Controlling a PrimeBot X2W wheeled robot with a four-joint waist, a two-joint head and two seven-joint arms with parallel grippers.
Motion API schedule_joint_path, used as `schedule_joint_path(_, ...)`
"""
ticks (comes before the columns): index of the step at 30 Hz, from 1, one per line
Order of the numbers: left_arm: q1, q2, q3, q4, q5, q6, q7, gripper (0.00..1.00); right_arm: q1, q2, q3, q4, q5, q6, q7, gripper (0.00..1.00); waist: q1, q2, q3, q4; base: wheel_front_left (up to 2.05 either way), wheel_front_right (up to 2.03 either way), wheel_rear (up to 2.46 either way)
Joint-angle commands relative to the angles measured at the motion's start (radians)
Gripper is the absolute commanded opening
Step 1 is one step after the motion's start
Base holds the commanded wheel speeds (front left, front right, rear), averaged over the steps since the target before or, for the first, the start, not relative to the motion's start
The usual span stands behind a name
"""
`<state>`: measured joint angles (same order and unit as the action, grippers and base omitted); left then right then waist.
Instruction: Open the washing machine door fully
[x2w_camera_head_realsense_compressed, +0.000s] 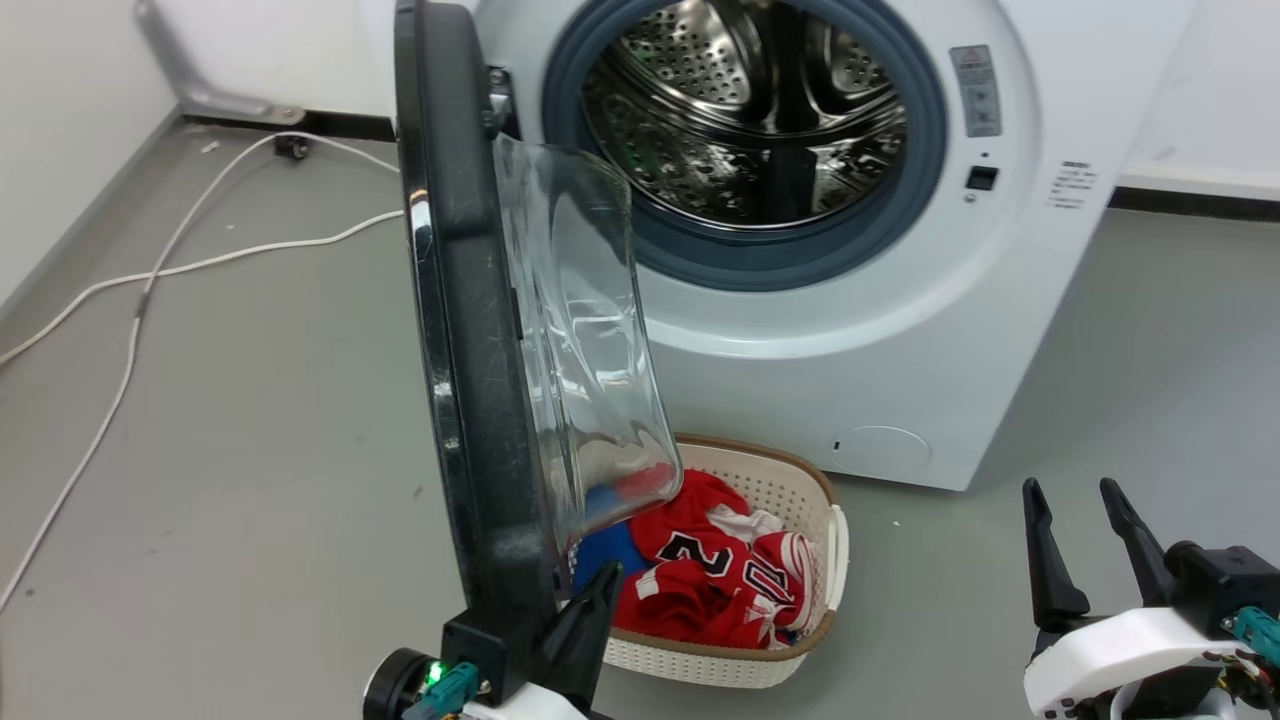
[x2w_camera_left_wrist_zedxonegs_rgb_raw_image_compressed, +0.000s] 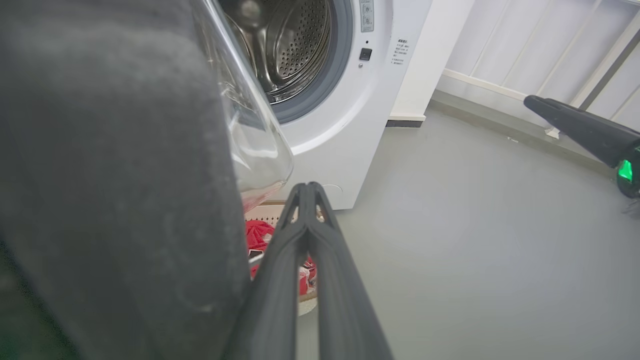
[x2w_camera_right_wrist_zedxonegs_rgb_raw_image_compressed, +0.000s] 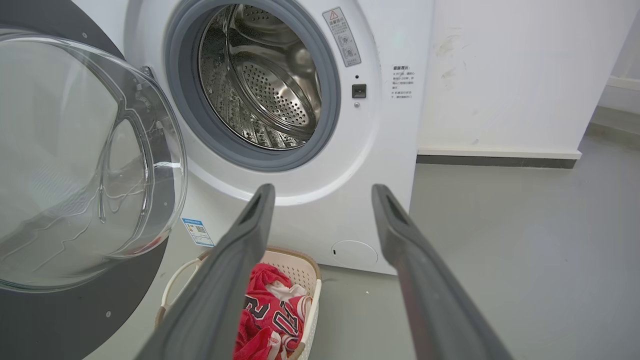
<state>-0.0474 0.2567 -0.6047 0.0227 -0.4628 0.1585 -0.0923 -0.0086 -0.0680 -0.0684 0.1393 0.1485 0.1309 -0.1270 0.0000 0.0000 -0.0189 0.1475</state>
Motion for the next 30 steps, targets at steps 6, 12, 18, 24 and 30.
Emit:
schedule_joint_path(6, 0.021, 0.021, 0.043, -0.036, -0.005, 0.043, -0.029, 0.0, 0.016, 0.005, -0.021, -0.02, -0.006, 0.0, 0.0, 1.0, 0.0, 0.0, 0.011, 0.11, 0.0, 0.0, 0.0)
schedule_joint_path(12, 0.039, 0.042, 0.089, -0.043, -0.018, 0.071, -0.047, 0.0, 0.007, 0.006, -0.025, -0.026, -0.006, 0.0, 0.001, 1.0, 0.0, 0.0, 0.019, 0.162, 0.0, 0.0, 0.0)
schedule_joint_path(18, 0.05, 0.089, 0.179, -0.036, -0.06, 0.092, -0.072, 0.0, -0.005, 0.007, -0.025, -0.031, -0.006, 0.0, 0.005, 1.0, 0.0, 0.0, 0.025, 0.188, 0.0, 0.0, 0.0)
schedule_joint_path(24, 0.029, 0.163, 0.285, 0.0, -0.103, 0.091, -0.084, 0.0, -0.012, 0.0, -0.016, -0.032, 0.0, 0.0, 0.008, 1.0, 0.0, 0.0, 0.033, 0.185, 0.0, 0.0, 0.0)
schedule_joint_path(30, 0.009, 0.232, 0.376, 0.082, -0.147, 0.077, -0.096, 0.0, -0.011, -0.001, -0.013, -0.026, 0.005, 0.0, 0.006, 1.0, 0.0, 0.0, 0.034, 0.158, 0.0, 0.0, 0.0)
